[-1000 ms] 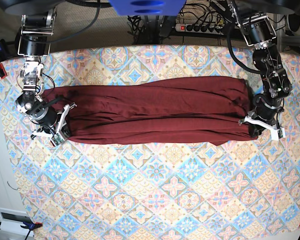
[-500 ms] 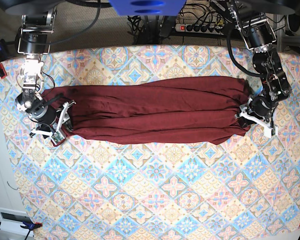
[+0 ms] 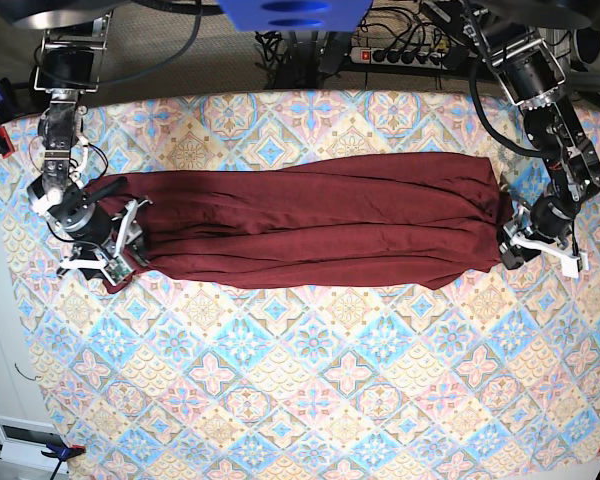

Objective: Layout the t-shirt on the table in an organized manner, then fold the t-shirt properly
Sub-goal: 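Lower the folded edge onto the hem with both grippers, then grasp the ends of the folded strip with both grippers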

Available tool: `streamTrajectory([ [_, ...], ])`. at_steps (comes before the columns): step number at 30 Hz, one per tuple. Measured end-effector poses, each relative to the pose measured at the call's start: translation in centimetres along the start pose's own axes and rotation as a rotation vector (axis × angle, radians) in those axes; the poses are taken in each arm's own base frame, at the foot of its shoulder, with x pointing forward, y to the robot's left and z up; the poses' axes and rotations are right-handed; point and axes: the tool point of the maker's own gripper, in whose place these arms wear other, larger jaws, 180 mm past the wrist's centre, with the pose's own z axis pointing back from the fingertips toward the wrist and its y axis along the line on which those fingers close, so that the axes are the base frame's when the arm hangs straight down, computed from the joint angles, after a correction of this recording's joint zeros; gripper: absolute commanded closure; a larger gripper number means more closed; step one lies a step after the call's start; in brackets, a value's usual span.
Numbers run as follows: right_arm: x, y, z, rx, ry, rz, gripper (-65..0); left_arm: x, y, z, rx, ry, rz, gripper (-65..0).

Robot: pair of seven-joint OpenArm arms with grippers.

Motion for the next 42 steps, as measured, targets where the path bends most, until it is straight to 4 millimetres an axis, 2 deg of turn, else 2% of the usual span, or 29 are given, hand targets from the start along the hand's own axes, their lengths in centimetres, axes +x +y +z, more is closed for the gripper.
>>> streamTrajectory([
  [5,-0.4,3.4,-1.6,0.101,0.021,0.015,-26.3,0.9,-0.3,-0.2,-0.005,-0.009,0.003,-29.9],
  [7,0.4,3.0,-2.1,0.102,0.031,0.047,-26.3,0.3,-1.2,-0.5,-0.022,0.042,-0.013,-30.0],
  [8,1.5,1.9,-2.3,0.078,0.018,0.060,-26.3,0.3,-1.7,-0.7,-0.033,0.052,-0.023,-30.5],
  [10,4.3,0.2,-2.5,0.044,-0.037,0.081,-26.4,0.5,-2.4,-0.9,-0.053,0.045,-0.022,-33.9],
  [12,5.8,-0.1,-2.6,0.037,-0.074,0.096,-26.4,0.8,-2.4,-0.8,-0.051,0.040,-0.023,-39.5],
  [14,5.3,0.7,-2.7,0.062,-0.062,0.095,-26.4,1.0,-2.6,-1.0,-0.047,0.045,-0.037,-44.6],
  [16,3.2,2.0,-3.3,0.097,0.002,0.087,-26.4,1.1,-3.9,-1.5,-0.062,0.056,-0.081,-47.8],
  [18,2.2,2.2,-3.6,0.105,0.027,0.075,-26.4,1.2,-5.8,-2.0,-0.109,0.056,-0.096,-47.8],
  [20,2.4,1.9,-3.6,0.100,0.021,0.075,-26.4,1.1,-6.8,-2.5,-0.126,0.063,-0.108,-47.8],
  [23,2.9,1.7,-3.6,0.095,0.001,0.071,-26.4,-0.1,-6.1,-4.2,-0.060,0.098,-0.147,-47.8],
  [26,3.1,2.5,-3.9,0.108,-0.002,0.058,-26.5,-2.1,-6.2,-5.6,-0.047,0.139,-0.172,-47.8],
  [29,3.2,3.0,-4.1,0.123,-0.012,0.049,-26.5,-3.2,-6.8,-6.3,-0.060,0.135,-0.164,-47.8],
  [32,2.4,3.0,-4.3,0.123,0.013,0.043,-26.5,-4.3,-6.0,-7.0,-0.048,0.165,-0.138,-47.6],
  [35,2.2,2.9,-4.3,0.124,0.019,0.041,-26.5,-4.8,-5.4,-7.5,-0.050,0.162,-0.109,-43.5],
  [37,2.1,2.9,-4.5,0.127,0.018,0.035,-26.4,-4.8,-5.3,-7.5,-0.048,0.168,-0.108,-36.1],
  [38,1.9,2.9,-4.5,0.128,0.025,0.032,-26.4,-4.8,-5.2,-7.5,-0.044,0.169,-0.109,-31.1],
  [42,1.4,2.6,-4.9,0.127,0.042,0.022,-26.3,-5.5,-4.9,-7.4,-0.039,0.190,-0.109,-2.5],
])
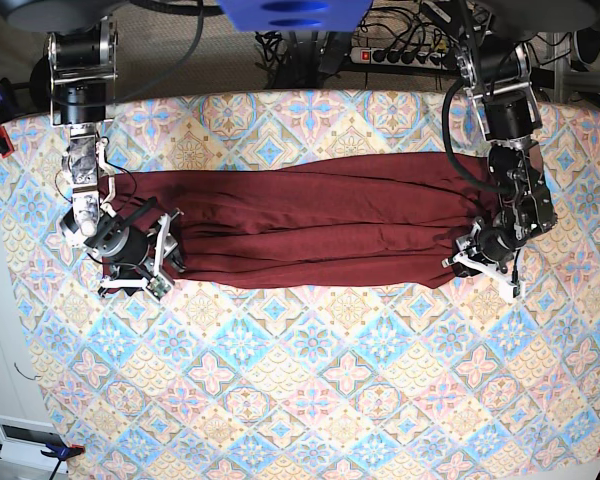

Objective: Layout the t-shirt on the table in an organized manner, then fold the t-shirt properly
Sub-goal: 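Grasp the ends of the folded strip with both grippers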

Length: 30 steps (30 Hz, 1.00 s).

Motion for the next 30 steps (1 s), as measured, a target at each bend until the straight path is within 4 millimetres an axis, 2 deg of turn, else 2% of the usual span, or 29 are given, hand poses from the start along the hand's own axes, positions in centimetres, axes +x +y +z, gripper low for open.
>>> streamTrajectory([
  [1,0.0,0.0,0.0,-0.001,0.000,-0.001,-26.3,-0.1,-0.1,0.0,-0.004,0.002,0.002,0.0],
  [4,-0.1,0.0,-0.1,0.001,0.003,-0.004,-26.3,0.4,-0.7,0.9,-0.003,-0.008,-0.035,0.0],
  [14,0.0,0.0,-0.1,0.001,-0.003,-0.004,-26.3,3.5,-3.9,6.0,-0.038,-0.190,-0.186,0.0],
  [19,0.1,0.1,-0.2,0.004,-0.003,0.000,-26.3,2.9,-4.4,7.8,-0.037,-0.215,-0.230,0.0],
  [26,0.8,3.8,-1.4,0.096,0.003,0.069,-26.3,0.5,-2.8,7.9,-0.004,-0.168,-0.230,0.0],
  [30,0.7,4.3,-1.5,0.112,0.011,0.088,-26.4,-1.6,0.0,7.0,0.043,-0.097,-0.165,0.0],
])
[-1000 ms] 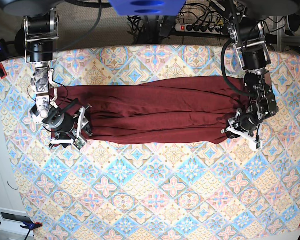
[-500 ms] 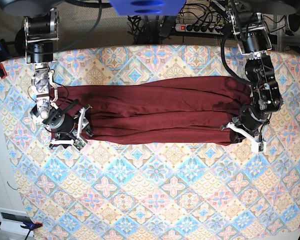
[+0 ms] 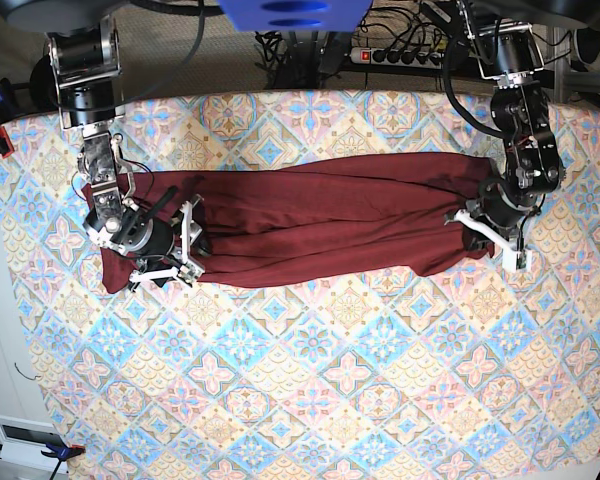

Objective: Layout the t-shirt on the table in an organized manner, then fold the t-shirt properly
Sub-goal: 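Grasp the ends of the folded strip with both grippers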

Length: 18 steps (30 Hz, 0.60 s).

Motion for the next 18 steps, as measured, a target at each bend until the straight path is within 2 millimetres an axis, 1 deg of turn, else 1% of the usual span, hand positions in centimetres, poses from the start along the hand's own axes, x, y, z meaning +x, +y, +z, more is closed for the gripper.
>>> streamTrajectory([
  [1,0.0,-0.1,-0.1,0.000,0.005,0.004,-26.4,-0.2,0.8,0.0,0.015,0.001,0.023,0.0],
  [3,0.8,-0.5,-0.2,-0.001,0.001,0.024,-26.3,-0.1,2.2,0.3,0.048,-0.005,0.053,-4.4],
  [4,1.5,-1.0,-0.3,-0.005,-0.016,0.029,-26.3,0.0,2.7,0.4,0.056,-0.008,0.058,-8.1],
  [6,2.2,-1.8,-0.6,-0.012,-0.030,0.024,-26.3,0.0,2.8,0.5,0.061,-0.008,0.060,-17.1],
  [8,1.4,-1.8,-0.9,-0.008,-0.013,0.007,-26.3,-0.3,2.5,0.4,0.048,0.013,0.065,-24.8],
  [10,-0.3,-1.3,-1.2,0.007,0.036,-0.006,-25.9,-0.3,2.5,0.4,0.050,0.019,0.062,-30.9],
  [12,-1.3,-0.6,-1.3,0.022,0.059,-0.013,-23.6,-0.2,2.5,0.4,0.049,0.017,0.063,-34.4],
  [13,-1.3,-0.6,-1.3,0.022,0.061,-0.011,-22.3,-0.2,2.5,0.4,0.048,0.018,0.063,-35.3],
  [14,-1.2,-0.7,-1.3,0.021,0.057,-0.011,-21.4,-0.2,2.3,0.4,0.044,0.017,0.066,-35.6],
  [16,-0.3,-1.2,-1.3,0.012,0.030,-0.009,-19.8,-0.2,2.3,0.4,0.045,0.019,0.066,-35.6],
  [18,-0.5,-1.4,-1.5,0.015,0.033,-0.022,-17.3,-0.2,2.3,0.4,0.045,0.018,0.067,-35.6],
])
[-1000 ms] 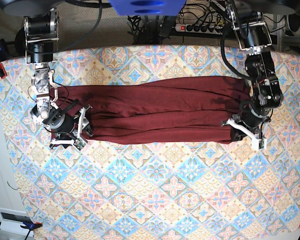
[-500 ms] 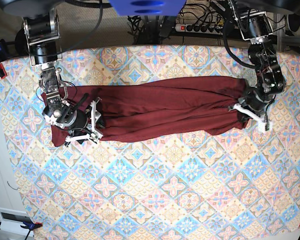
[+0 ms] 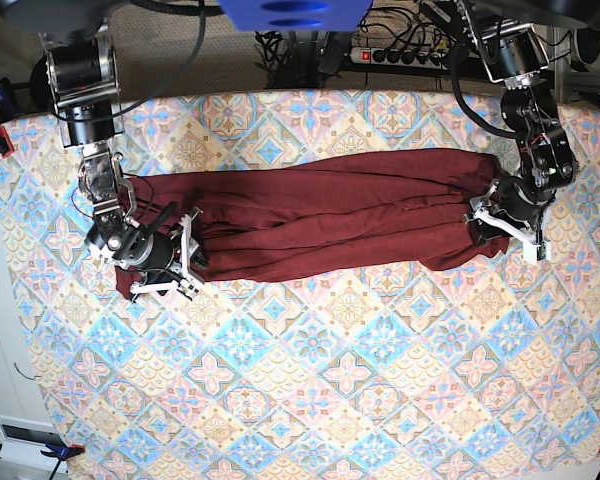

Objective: Layout the t-shirt on the table in an organized manner, then fold the t-shirt properly
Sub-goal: 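Grasp the ends of the folded strip with both grippers, then pull the strip ends apart with both grippers to straighten it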

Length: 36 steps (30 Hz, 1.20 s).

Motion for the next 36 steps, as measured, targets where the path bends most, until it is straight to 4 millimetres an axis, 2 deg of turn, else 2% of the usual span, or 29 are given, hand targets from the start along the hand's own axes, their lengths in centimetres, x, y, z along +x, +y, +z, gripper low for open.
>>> streamTrajectory([
  [3,-1.8,0.7,-0.4,0.018,0.047,-0.019,-8.0,0.0,0.0,0.0,-0.001,0.000,0.000,-35.6],
  [5,-2.0,1.0,-0.4,0.025,0.047,-0.023,-1.3,0.0,0.0,0.0,0.000,0.000,0.000,-35.6],
  [6,-1.9,0.9,-0.4,0.022,0.047,-0.020,0.0,0.0,0.0,0.0,-0.001,0.000,0.000,-35.6],
  [10,-0.4,0.3,0.3,-0.003,0.021,0.016,-0.6,0.1,0.0,0.0,-0.001,-0.003,-0.001,-35.6],
  [13,2.2,-0.4,1.8,-0.041,-0.054,0.058,-0.6,0.1,0.0,0.0,-0.001,-0.002,0.000,-35.5],
  [15,2.6,-0.8,2.9,-0.069,-0.089,0.051,-0.6,0.2,0.0,0.0,-0.001,-0.003,-0.001,-35.5],
  [20,-0.1,0.6,4.0,-0.076,-0.042,0.028,-0.6,0.1,-0.1,0.0,-0.002,-0.003,-0.002,-35.5],
  [25,-0.1,1.4,5.8,-0.101,-0.078,0.023,-0.6,0.3,-0.4,0.2,-0.034,-0.012,0.028,-35.5],
  [27,-0.9,2.0,6.6,-0.103,-0.072,0.024,-0.6,0.6,-0.2,0.5,-0.050,-0.015,0.028,-35.5],
  [29,-2.1,2.3,7.3,-0.116,-0.040,0.016,-0.6,1.2,0.5,0.9,-0.045,-0.033,0.046,-35.5],
  [32,-2.4,2.7,8.4,-0.129,-0.050,0.009,-0.6,1.5,2.4,2.0,-0.029,-0.069,0.117,-35.5],
  [34,-2.7,3.1,8.6,-0.125,-0.053,0.005,-0.5,1.3,3.5,2.4,-0.001,-0.071,0.136,-35.5],
  [36,-3.3,3.5,8.4,-0.113,-0.032,0.000,-0.7,0.9,3.8,2.5,0.008,-0.049,0.129,-35.5],
])
